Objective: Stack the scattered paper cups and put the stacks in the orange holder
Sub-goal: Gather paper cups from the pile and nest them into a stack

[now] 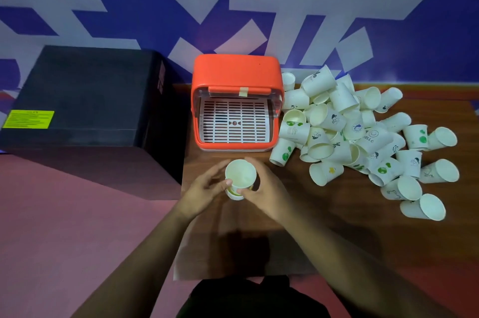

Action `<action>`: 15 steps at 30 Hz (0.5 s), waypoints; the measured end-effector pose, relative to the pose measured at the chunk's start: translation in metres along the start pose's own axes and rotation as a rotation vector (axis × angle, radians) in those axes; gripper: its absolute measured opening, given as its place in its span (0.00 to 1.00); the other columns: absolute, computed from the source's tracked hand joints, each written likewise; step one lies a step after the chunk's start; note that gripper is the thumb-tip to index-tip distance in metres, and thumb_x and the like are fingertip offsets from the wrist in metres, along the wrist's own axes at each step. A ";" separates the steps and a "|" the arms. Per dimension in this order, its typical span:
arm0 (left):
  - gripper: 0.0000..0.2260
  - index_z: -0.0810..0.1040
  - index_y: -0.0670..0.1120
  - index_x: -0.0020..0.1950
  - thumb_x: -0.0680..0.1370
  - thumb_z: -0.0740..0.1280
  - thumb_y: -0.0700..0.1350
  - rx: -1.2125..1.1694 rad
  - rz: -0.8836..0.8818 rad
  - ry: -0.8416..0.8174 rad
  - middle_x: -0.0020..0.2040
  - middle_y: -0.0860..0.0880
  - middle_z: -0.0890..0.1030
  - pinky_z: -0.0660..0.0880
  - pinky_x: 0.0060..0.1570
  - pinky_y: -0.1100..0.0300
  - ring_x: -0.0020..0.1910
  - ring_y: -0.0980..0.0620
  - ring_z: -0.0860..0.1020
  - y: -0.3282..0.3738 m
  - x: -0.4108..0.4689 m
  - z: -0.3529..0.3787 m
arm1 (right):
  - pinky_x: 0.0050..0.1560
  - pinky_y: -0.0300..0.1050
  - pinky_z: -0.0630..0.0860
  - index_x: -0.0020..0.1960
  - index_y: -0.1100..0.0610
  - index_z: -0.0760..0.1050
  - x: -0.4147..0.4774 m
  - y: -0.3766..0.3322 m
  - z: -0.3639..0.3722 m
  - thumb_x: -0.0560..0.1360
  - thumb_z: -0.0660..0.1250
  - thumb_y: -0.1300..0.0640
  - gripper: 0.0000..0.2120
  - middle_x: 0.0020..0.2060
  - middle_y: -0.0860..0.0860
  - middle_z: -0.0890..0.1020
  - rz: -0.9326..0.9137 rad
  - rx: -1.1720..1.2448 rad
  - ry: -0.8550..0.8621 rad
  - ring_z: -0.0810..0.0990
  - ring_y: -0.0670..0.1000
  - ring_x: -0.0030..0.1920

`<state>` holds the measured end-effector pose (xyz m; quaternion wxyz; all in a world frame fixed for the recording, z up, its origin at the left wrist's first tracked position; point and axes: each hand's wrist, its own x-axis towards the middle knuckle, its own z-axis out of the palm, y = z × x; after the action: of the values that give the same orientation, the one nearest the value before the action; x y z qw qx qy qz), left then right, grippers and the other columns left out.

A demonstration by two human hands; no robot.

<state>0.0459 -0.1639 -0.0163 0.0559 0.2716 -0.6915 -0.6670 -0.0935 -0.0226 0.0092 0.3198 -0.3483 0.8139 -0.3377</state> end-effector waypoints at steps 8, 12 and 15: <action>0.22 0.70 0.65 0.67 0.79 0.71 0.44 0.259 -0.041 0.005 0.63 0.63 0.75 0.72 0.66 0.63 0.66 0.60 0.74 -0.021 -0.003 0.007 | 0.69 0.42 0.66 0.76 0.46 0.61 -0.001 0.020 0.017 0.69 0.78 0.52 0.41 0.72 0.44 0.69 0.105 -0.114 -0.078 0.66 0.48 0.72; 0.19 0.75 0.52 0.69 0.79 0.71 0.45 0.317 -0.026 0.141 0.63 0.54 0.74 0.68 0.57 0.76 0.61 0.59 0.75 -0.013 0.000 0.012 | 0.72 0.46 0.62 0.78 0.44 0.56 0.000 0.025 0.003 0.69 0.78 0.49 0.45 0.77 0.43 0.59 0.095 -0.116 -0.157 0.58 0.47 0.76; 0.15 0.77 0.48 0.65 0.79 0.70 0.43 0.297 0.022 0.302 0.60 0.52 0.75 0.68 0.55 0.73 0.57 0.60 0.75 0.011 0.016 0.021 | 0.71 0.46 0.65 0.77 0.45 0.56 -0.001 0.035 -0.029 0.72 0.73 0.45 0.40 0.77 0.45 0.58 0.061 -0.108 -0.063 0.60 0.46 0.75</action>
<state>0.0197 -0.1532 -0.0122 0.1256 0.3662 -0.7689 -0.5089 -0.1270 0.0059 -0.0012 0.3361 -0.3503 0.8308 -0.2722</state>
